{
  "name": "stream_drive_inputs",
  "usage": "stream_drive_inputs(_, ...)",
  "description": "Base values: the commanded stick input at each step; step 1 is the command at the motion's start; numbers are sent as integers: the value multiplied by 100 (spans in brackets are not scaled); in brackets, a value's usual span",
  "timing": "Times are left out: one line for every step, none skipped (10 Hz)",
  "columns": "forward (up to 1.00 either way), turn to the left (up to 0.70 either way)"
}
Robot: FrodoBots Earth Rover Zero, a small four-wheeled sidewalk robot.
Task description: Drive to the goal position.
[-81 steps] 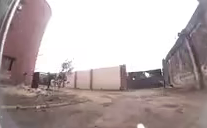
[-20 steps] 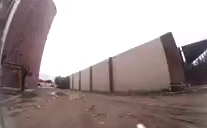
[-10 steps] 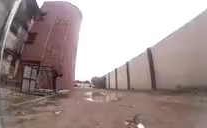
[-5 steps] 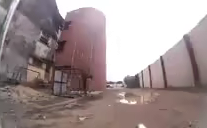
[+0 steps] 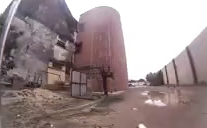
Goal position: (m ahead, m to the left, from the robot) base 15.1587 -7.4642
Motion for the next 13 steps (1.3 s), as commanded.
stream_drive_inputs(100, -40)
stream_drive_inputs(100, -40)
stream_drive_inputs(100, -40)
stream_drive_inputs(100, -40)
stream_drive_inputs(100, -40)
stream_drive_inputs(100, -40)
stream_drive_inputs(100, -13)
stream_drive_inputs(100, 0)
stream_drive_inputs(100, 0)
stream_drive_inputs(100, 0)
stream_drive_inputs(100, 0)
stream_drive_inputs(100, 0)
stream_drive_inputs(100, 0)
